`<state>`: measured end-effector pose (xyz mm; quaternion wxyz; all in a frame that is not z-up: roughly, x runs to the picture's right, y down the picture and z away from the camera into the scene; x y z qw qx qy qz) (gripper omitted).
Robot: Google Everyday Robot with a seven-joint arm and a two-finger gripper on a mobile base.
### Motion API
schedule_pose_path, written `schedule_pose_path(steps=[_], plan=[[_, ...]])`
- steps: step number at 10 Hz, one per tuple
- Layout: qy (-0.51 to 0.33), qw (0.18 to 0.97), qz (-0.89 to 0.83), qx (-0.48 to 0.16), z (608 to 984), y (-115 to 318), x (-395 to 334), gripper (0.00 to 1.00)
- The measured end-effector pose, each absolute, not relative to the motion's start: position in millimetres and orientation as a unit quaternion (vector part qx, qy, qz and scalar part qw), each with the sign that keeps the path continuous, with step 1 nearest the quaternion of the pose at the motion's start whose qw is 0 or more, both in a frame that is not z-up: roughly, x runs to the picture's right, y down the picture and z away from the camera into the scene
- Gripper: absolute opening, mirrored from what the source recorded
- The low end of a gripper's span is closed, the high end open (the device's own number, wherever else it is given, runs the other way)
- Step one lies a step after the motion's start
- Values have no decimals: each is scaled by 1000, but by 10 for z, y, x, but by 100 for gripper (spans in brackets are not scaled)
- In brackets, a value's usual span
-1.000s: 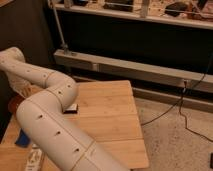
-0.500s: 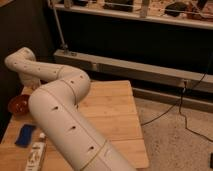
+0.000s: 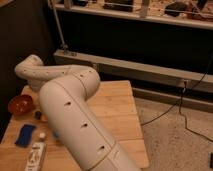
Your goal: Push the ceramic bowl across the table
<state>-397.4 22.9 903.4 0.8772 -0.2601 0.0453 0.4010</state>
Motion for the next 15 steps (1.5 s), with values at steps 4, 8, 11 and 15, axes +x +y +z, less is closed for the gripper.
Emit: schedule_pose_path(steps=[4, 8, 11, 15], plan=[[65, 891, 387, -229, 9100, 282, -4120, 0], [83, 897, 372, -222, 9195, 447, -4326, 0], [68, 893, 372, -245, 9127, 526, -4654, 0], [17, 861, 372, -345, 8684, 628, -5112, 0]])
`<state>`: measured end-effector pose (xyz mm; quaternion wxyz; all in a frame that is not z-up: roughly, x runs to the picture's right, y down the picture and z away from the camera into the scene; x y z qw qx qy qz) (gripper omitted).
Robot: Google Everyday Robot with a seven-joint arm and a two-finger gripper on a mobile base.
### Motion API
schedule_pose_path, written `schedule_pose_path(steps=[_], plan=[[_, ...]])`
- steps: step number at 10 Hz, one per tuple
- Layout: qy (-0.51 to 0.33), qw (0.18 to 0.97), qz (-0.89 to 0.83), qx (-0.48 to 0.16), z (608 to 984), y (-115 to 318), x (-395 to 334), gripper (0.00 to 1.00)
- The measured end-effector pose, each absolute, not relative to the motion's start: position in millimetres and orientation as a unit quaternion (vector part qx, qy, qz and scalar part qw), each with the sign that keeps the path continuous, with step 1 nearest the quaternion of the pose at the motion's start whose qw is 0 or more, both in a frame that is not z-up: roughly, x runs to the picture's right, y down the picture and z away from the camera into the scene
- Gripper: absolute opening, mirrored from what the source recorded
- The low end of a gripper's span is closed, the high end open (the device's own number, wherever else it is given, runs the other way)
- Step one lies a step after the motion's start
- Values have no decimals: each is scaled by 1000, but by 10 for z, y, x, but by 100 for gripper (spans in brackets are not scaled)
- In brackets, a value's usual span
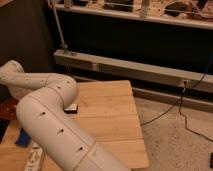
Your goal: Push the ceramic bowl across the table
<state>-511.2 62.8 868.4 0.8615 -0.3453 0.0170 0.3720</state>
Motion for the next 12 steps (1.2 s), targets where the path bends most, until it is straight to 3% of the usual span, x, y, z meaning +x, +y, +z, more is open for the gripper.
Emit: schedule_pose_path(steps=[2, 4, 9, 12], plan=[[8, 851, 363, -380, 8581, 667, -5128, 0], [15, 855, 361, -373, 8641, 567, -4992, 0], [9, 904, 366, -220, 8888, -15, -4648, 0], [-44, 898, 381, -216, 8704, 90, -4751, 0]])
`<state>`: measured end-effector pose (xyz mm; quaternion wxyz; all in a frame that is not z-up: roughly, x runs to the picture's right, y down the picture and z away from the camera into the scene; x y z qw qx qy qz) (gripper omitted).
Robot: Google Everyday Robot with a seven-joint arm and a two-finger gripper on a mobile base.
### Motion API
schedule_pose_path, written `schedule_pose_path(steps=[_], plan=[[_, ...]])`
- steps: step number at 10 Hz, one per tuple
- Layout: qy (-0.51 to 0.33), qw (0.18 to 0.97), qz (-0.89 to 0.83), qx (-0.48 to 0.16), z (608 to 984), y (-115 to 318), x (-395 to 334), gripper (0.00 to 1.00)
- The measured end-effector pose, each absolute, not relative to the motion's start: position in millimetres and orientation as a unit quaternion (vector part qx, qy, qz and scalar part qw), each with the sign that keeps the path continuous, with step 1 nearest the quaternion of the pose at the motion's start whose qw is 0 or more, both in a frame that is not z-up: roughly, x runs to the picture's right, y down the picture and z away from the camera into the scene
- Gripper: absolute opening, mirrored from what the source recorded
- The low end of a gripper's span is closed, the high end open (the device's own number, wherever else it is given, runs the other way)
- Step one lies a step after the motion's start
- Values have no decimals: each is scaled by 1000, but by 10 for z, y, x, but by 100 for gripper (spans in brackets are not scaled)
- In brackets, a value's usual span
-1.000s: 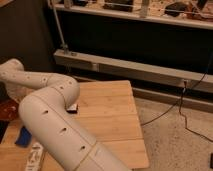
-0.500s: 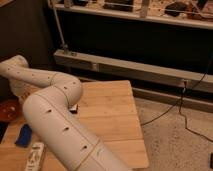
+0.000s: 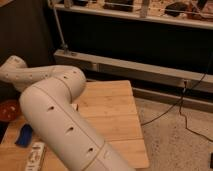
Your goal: Push the ceramic bowl across the table
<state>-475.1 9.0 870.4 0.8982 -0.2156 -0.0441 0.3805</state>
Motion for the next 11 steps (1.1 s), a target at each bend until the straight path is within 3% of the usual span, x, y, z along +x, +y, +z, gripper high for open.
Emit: schedule_pose_path(steps=[11], plan=[[-12, 906, 358, -224, 8817, 699, -4837, 0]])
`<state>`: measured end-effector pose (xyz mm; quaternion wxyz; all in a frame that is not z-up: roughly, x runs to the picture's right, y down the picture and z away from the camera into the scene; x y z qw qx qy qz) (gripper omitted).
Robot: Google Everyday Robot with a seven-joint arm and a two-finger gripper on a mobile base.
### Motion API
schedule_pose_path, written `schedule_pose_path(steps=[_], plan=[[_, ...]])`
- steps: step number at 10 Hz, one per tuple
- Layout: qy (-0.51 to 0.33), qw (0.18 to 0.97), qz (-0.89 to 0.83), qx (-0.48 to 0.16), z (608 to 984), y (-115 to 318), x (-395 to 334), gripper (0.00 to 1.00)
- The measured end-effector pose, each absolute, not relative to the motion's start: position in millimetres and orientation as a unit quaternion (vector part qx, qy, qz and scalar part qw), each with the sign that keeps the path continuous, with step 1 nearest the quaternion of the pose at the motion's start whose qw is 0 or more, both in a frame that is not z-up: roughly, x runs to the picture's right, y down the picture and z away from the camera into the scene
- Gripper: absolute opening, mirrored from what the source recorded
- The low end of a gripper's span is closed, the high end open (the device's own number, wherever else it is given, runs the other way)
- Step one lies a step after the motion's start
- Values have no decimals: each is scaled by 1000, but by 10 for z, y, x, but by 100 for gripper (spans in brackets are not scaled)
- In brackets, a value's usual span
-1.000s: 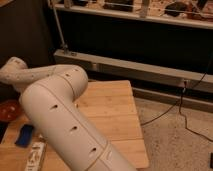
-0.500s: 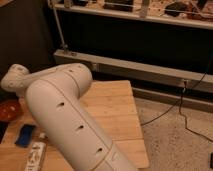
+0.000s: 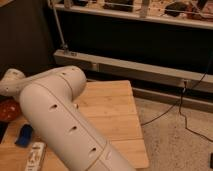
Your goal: Push the ceramic bowl across the table
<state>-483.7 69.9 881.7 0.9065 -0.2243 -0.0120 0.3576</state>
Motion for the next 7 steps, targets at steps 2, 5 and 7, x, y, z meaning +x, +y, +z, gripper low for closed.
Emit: schedule_pose_path(steps=[2, 5, 7], plan=[[-10, 908, 351, -230, 8841, 753, -4941, 0], [-11, 908, 343, -241, 8836, 806, -5115, 0], [-20, 906, 338, -255, 8742, 834, -5263, 0]])
